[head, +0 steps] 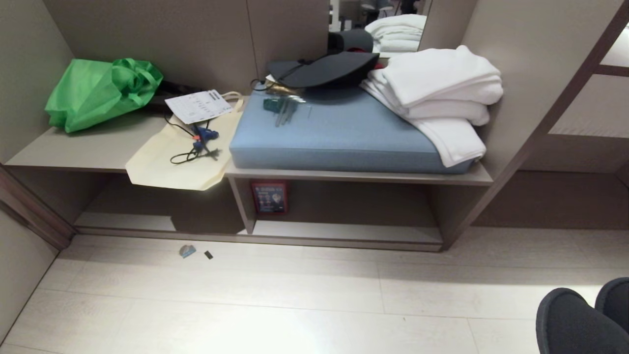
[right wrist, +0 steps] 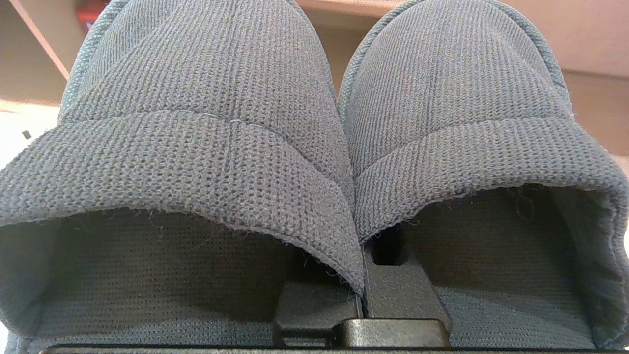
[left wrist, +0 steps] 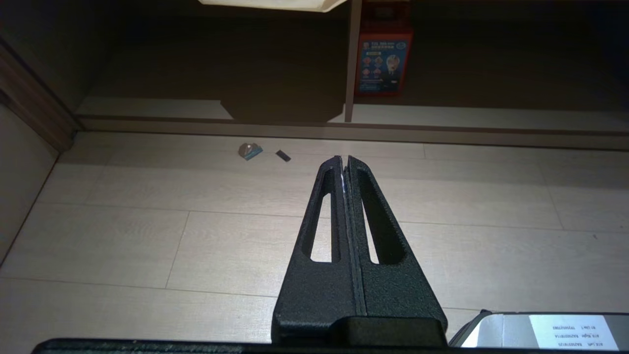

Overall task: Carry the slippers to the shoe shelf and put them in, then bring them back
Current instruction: Place the slippers on the floor

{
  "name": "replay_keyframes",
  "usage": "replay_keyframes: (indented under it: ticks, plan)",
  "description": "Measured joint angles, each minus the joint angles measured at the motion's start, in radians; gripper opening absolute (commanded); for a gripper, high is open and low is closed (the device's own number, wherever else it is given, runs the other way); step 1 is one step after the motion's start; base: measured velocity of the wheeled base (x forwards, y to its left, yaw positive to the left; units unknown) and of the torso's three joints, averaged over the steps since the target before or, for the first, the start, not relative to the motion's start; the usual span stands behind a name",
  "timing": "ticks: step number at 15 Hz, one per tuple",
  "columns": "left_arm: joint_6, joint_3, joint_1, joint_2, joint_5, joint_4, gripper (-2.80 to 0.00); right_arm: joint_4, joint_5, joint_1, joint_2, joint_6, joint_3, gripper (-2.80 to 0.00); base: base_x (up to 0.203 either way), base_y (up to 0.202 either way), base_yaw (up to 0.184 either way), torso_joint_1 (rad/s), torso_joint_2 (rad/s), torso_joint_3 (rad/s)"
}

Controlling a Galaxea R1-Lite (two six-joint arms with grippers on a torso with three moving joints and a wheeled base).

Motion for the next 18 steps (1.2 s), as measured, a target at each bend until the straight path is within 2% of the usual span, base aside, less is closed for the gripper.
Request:
replay_keyframes:
  ticks: [12,18]
  plan:
    - [0.0,0.0,0.0,0.0,0.0,0.0,-2.8,0.0,0.001,0.0,0.0,0.003,0.0,-2.8,0.0,0.0,0.0,0.002,0.0,0.203]
    - [0.006,0.0,0.0,0.0,-0.002,0.0,-2.8,0.0,0.0,0.0,0.0,0.003,0.0,-2.8,0.0,0.0,0.0,0.003,0.0,0.058]
